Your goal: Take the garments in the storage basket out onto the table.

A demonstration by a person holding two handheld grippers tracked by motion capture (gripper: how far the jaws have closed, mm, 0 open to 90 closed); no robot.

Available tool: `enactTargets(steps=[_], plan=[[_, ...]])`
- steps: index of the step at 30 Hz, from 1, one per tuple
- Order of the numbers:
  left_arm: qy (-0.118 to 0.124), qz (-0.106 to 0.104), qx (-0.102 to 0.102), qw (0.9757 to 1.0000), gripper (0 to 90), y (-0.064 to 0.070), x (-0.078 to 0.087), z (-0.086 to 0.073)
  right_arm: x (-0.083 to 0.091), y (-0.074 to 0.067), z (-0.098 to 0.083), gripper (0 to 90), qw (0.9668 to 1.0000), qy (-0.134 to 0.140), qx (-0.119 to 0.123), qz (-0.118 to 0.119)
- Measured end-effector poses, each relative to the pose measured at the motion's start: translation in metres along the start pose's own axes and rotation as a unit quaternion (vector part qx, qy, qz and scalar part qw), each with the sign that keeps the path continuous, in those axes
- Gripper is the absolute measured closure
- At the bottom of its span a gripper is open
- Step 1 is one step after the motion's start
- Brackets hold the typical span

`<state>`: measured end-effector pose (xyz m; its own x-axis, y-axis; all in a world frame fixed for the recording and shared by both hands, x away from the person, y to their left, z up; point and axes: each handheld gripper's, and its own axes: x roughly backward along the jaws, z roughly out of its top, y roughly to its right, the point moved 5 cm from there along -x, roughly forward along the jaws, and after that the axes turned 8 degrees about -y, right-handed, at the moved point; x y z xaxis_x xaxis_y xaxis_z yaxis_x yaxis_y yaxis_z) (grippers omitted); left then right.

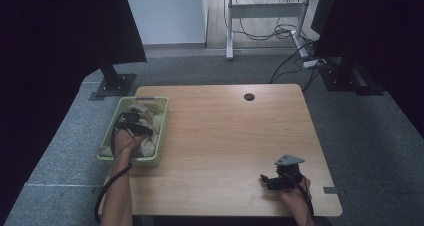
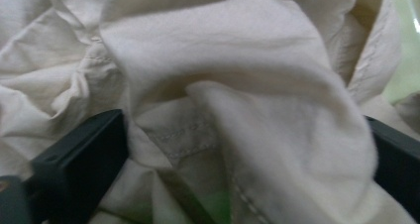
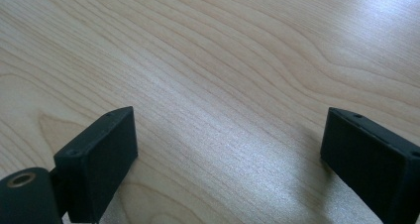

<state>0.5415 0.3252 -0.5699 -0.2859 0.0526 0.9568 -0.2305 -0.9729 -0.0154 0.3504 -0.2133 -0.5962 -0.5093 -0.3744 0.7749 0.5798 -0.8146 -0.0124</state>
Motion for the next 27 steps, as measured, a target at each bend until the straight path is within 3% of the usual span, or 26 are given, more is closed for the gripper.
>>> enactTargets(steps=[2, 3, 6, 7, 9, 18, 22, 23, 27], plan=[[0.000, 0.000, -0.001, 1.0000, 18.0, 0.003, 0.004, 0.000, 0.000, 0.000, 0.000, 7.1, 1.0000, 0.000, 0.000, 0.000], [0.000, 0.000, -0.004, 1.0000, 18.0, 0.004, 0.006, 0.000, 0.000, 0.000, 0.000, 7.1, 1.0000, 0.000, 0.000, 0.000], [0.005, -0.002, -0.015, 0.9999, 48.5, 0.009, 0.012, 0.000, 0.000, 0.000, 0.000, 7.1, 1.0000, 0.000, 0.000, 0.000], [0.007, -0.003, -0.018, 0.9998, 63.7, 0.012, 0.013, -0.001, 0.000, 0.000, 0.000, 7.0, 1.0000, 0.000, 0.001, 0.000], [0.008, -0.002, -0.025, 0.9997, 72.5, 0.014, 0.013, -0.001, 0.000, 0.000, 0.000, 7.0, 1.0000, 0.000, 0.002, 0.000], [0.013, -0.018, -0.043, 0.9988, 77.5, 0.016, 0.020, -0.003, 0.000, -0.001, 0.000, 7.0, 1.0000, 0.001, 0.003, 0.001], [0.042, -0.021, -0.040, 0.9981, 78.3, 0.017, 0.035, -0.003, 0.000, -0.001, 0.000, 7.0, 1.0000, 0.000, 0.003, 0.000], [0.059, -0.020, -0.040, 0.9973, 78.4, 0.018, 0.043, -0.003, 0.000, -0.001, 0.000, 7.0, 1.0000, 0.000, 0.003, 0.000], [0.078, -0.019, -0.041, 0.9959, 78.7, 0.019, 0.054, -0.003, 0.000, -0.001, 0.000, 7.0, 1.0000, 0.000, 0.002, 0.000]])
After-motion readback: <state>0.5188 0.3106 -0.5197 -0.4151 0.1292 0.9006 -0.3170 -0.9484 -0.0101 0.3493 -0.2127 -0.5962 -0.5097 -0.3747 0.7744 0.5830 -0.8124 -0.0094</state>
